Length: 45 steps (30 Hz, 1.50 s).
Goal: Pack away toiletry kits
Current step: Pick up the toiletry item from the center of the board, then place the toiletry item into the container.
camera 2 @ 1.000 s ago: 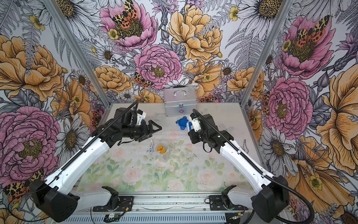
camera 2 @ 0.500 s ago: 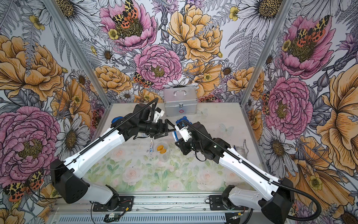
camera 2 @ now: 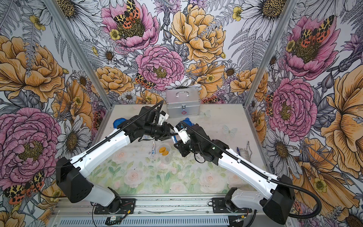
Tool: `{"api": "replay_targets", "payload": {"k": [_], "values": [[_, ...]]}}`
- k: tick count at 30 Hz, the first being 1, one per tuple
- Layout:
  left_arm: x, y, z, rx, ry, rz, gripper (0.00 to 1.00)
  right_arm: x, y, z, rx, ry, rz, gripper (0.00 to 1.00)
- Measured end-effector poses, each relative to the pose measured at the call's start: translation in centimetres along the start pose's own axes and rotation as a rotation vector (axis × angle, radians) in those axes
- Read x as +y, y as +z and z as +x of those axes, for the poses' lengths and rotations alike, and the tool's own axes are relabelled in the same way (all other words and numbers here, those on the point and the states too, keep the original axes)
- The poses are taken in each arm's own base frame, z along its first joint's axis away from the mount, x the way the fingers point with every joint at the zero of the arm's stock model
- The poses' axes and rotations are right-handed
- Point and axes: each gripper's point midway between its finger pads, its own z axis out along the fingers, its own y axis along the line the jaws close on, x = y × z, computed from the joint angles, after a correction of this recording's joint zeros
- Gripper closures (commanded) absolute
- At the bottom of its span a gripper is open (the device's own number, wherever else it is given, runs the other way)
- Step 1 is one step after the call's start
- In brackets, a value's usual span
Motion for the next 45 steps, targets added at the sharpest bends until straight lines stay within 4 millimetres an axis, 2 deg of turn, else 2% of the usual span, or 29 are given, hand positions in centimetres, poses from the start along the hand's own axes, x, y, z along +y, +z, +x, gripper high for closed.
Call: {"api": "replay_targets", "payload": {"k": [3,9,12,14,17,20,26,31,40,45], "values": [[0.6,0.3,0.3,0.01,-0.01,-0.011,0.65,-0.1,0.3,0.1,0.007,0.001,0.001,0.91],[1.5,0.2,0.9,0.015,-0.02,-0.027,0.87,-0.2,1.0,0.2,0.014,-0.001,0.001,0.88],[1.9,-0.2,1.0,0.006,-0.019,-0.03,0.95,0.5,1.2,0.1,0.013,-0.011,-0.013,0.73],[1.9,-0.7,1.1,-0.002,-0.017,-0.028,1.0,0.8,1.2,0.0,0.011,-0.008,-0.015,0.59],[1.8,-2.0,1.0,-0.044,0.026,-0.039,1.0,0.6,1.2,0.0,0.007,0.003,-0.002,0.37],[1.8,-3.8,0.8,-0.128,0.118,-0.091,1.0,0.4,1.0,-0.1,-0.002,0.014,0.013,0.24],[1.3,-5.5,0.9,-0.275,0.322,-0.217,1.0,-0.8,0.1,1.1,-0.011,0.061,0.046,0.18],[2.9,-5.7,-0.2,-0.377,0.416,-0.37,1.0,-3.4,-0.9,1.3,-0.041,0.155,0.118,0.16],[4.3,-4.2,-1.1,-0.437,0.51,-0.477,1.0,-4.8,-2.3,1.1,-0.085,0.241,0.15,0.16],[5.4,-3.0,-0.8,-0.441,0.525,-0.51,1.0,-5.2,-3.0,0.7,-0.112,0.265,0.158,0.16]]}}
